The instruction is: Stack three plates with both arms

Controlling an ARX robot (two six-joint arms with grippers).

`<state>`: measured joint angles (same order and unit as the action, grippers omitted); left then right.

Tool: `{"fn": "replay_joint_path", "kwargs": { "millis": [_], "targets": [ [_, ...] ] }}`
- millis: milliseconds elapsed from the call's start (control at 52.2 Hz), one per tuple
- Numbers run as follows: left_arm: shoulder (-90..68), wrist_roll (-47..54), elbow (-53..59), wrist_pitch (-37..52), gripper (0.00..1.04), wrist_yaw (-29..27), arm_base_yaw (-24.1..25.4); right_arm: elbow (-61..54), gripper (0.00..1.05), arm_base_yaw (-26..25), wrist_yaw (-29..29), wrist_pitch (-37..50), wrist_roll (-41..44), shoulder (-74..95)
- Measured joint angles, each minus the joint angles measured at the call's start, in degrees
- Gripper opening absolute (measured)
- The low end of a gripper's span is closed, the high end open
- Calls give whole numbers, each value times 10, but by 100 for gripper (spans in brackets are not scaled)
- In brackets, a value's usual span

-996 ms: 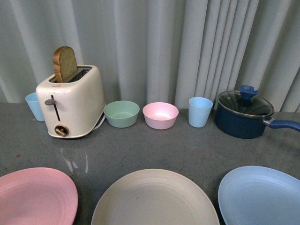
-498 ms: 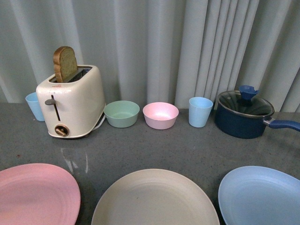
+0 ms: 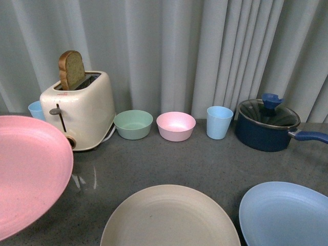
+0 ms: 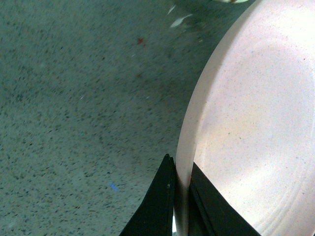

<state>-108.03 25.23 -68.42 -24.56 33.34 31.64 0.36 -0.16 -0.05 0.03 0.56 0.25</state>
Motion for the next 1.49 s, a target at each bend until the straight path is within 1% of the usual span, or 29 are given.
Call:
{"fn": "replay_joint_path", "kwargs": {
  "millis": [96, 249, 326, 345, 440, 517, 651, 728, 938, 1053, 1264, 1494],
  "targets": [
    [38, 2, 17, -12, 4, 7, -28, 0, 97, 0, 0, 0, 0, 0],
    [95, -6, 96, 3, 4, 14, -120, 0, 97, 0, 0, 0, 0, 0],
    [105, -36, 138, 43, 4, 7, -190, 0, 97, 0, 0, 0, 0, 0],
    [103, -51, 147, 60, 4, 1, -214, 0, 97, 0, 0, 0, 0, 0],
    [83, -99, 155, 107, 4, -20, -282, 0, 97, 0, 0, 0, 0, 0],
    [65, -135, 155, 133, 4, -34, -323, 0, 97, 0, 0, 0, 0, 0],
    [36, -179, 149, 153, 4, -51, -373, 0, 97, 0, 0, 0, 0, 0],
    [22, -188, 141, 156, 4, -56, -388, 0, 97, 0, 0, 0, 0, 0],
    [3, -215, 132, 163, 4, -64, -402, 0, 97, 0, 0, 0, 0, 0],
    [-3, -230, 124, 167, 4, -82, -414, 0, 97, 0, 0, 0, 0, 0],
    [-21, -240, 107, 169, 4, -93, -438, 0, 97, 0, 0, 0, 0, 0],
    [-33, -239, 90, 164, 4, -109, -444, 0, 97, 0, 0, 0, 0, 0]
  ]
}}
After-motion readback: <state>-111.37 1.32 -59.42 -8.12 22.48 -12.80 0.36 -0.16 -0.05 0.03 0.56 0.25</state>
